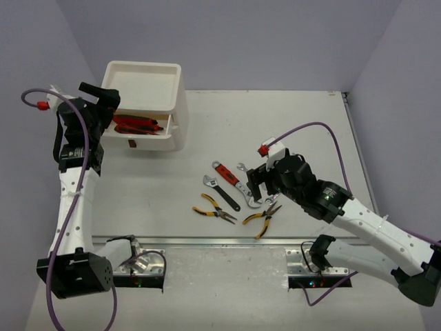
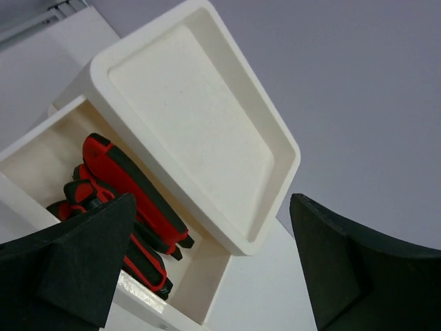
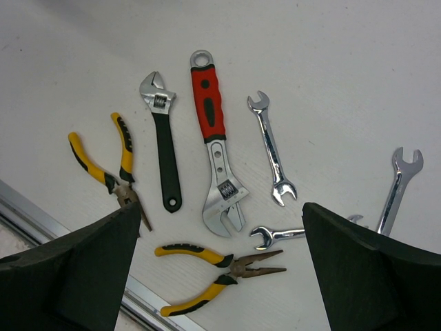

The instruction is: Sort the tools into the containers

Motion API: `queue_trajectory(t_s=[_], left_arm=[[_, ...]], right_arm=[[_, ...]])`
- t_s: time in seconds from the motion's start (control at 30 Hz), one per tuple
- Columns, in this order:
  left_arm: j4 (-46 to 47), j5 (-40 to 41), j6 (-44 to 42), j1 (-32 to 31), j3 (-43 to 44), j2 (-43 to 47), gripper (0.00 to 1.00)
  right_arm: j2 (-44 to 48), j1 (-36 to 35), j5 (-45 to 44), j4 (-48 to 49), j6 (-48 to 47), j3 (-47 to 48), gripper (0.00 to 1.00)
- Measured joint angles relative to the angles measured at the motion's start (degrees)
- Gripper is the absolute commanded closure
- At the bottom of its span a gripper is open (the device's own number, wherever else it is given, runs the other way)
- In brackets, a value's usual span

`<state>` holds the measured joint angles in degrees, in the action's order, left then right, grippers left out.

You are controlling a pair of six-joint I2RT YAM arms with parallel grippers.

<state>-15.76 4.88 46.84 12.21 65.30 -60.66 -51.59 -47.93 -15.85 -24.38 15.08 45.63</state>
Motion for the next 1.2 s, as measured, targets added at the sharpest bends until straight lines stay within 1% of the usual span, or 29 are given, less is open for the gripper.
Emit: queue_trajectory(t_s=[0.07, 0.13, 0.17, 0.3, 0.33, 0.37, 0.47, 0.5, 0.53, 0.67, 0.83, 0.93, 1.2], left_arm=[[-0.1, 1.3, -0.5, 0.0, 0.0, 2.0, 0.16], [0.4, 1.8, -0.9, 0.0, -0.8, 3.3, 0.24], [0.7, 1.7, -1.2, 0.0, -1.5, 3.8, 0.26], [1.1, 0.4, -2.0, 0.0, -5.3, 3.3, 0.28], [1.0, -0.1, -2.0, 0.0, -6.2, 3.0, 0.35], [1.0, -0.7, -1.9, 0.0, -7.4, 2.9, 0.45], [2.4, -1.7, -0.5, 0.0, -13.4, 4.7, 0.84], [2.8, -1.7, 0.2, 0.0, -16.3, 6.1, 0.94], [2.7, -1.5, 1.2, 0.0, -19.1, 7.7, 0.99], [2.6, -1.1, 3.7, 0.0, -25.1, 10.2, 1.0], [8.2, -2.8, 6.0, 0.0, -29.4, 7.4, 1.0], [14.4, -5.5, 7.3, 0.2, -31.5, 4.2, 1.0], [32.4, -11.6, 9.4, 0.3, -32.6, -5.6, 1.0]], right_arm=[[0.0, 0.1, 0.0, 0.0, -0.1, 0.0, 0.01], [0.0, 0.2, 0.0, 0.0, -0.1, 0.0, 0.01], [0.0, 0.2, 0.0, 0.0, -0.2, 0.0, 0.01], [0.0, 0.2, 0.2, 0.0, -0.2, 0.0, 0.01], [0.0, 0.2, 0.3, 0.0, -0.2, -0.1, 0.01], [0.0, 0.2, 0.4, 0.0, -0.2, -0.1, 0.01], [0.0, 0.2, 0.6, 0.0, -0.2, -0.1, 0.01], [0.0, 0.2, 0.7, 0.0, -0.2, -0.2, 0.01], [-0.1, 0.2, 0.8, 0.0, -0.2, -0.2, 0.01], [-0.4, 0.2, 1.1, 0.0, -0.2, -0.2, 0.01], [-0.5, 0.2, 1.1, 0.0, -0.2, -0.5, 0.01], [-0.6, 0.3, 1.1, 0.0, -0.2, -0.5, 0.01], [-1.6, 0.6, 1.5, 0.0, -0.2, -0.6, 0.01]])
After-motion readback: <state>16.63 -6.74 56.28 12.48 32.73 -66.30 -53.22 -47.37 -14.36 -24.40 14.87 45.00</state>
